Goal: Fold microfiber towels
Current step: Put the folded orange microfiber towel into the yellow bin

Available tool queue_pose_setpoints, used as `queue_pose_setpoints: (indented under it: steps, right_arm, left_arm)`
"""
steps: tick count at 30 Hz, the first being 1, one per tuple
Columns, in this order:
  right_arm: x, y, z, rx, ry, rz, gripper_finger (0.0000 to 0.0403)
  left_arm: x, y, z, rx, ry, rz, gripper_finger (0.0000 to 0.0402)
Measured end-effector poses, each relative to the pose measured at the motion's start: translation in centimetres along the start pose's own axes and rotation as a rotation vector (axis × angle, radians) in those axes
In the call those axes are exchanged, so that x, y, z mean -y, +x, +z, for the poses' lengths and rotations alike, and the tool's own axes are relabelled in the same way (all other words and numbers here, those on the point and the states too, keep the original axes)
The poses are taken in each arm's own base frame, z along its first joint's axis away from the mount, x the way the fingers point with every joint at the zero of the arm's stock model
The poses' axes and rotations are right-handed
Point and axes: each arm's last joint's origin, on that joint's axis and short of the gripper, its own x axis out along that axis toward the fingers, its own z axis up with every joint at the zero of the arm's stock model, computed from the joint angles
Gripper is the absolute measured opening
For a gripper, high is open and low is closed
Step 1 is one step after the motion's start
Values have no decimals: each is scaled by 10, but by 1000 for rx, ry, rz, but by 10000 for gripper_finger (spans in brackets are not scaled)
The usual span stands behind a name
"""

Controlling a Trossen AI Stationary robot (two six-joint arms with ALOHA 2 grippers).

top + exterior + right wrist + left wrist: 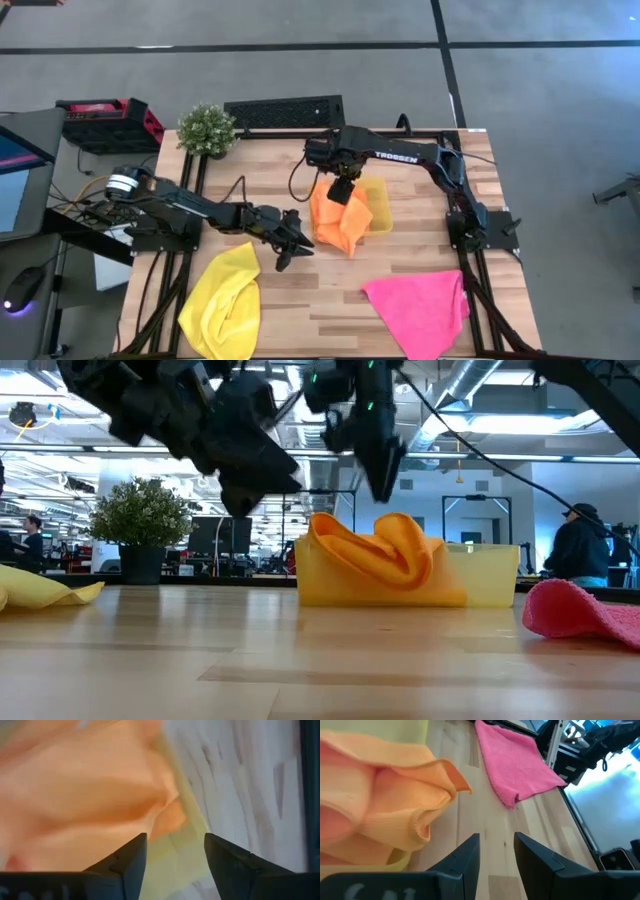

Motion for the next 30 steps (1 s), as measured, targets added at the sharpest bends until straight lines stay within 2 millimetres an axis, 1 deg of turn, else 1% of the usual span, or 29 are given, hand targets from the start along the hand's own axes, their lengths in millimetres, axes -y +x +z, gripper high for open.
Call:
queue_pose_setpoints:
  steps: [4, 7, 9, 12, 15, 17, 19, 23, 27, 30]
  right_arm:
    - [-21, -33, -20, 79, -246, 54, 223]
    - [-43, -47, -33, 120, -445, 117, 222]
    - [-59, -53, -40, 141, -609, 152, 222]
    - [-79, -55, -47, 161, -843, 199, 222]
    - [-90, -56, -50, 181, -1006, 224, 222]
    - [-93, -52, -46, 223, -1052, 209, 221]
    - [-93, -45, -38, 276, -1072, 196, 221]
    - [-86, -34, -31, 291, -1074, 220, 221]
    - [-83, -9, -26, 259, -1061, 244, 221]
    - [-84, 5, -27, 245, -1109, 259, 221]
  left_arm:
    - [7, -27, 11, -17, 28, 60, 112]
    - [13, -53, 19, -8, 41, 124, 112]
    - [16, -69, 25, 21, 47, 152, 112]
    - [22, -95, 31, 55, 50, 184, 112]
    - [25, -118, 33, 84, 52, 215, 112]
    - [27, -130, 36, 116, 62, 229, 112]
    - [28, -143, 34, 118, 80, 246, 112]
    - [31, -162, 34, 142, 115, 246, 112]
    - [32, -175, 33, 167, 133, 257, 112]
    - [32, -179, 34, 198, 141, 285, 112]
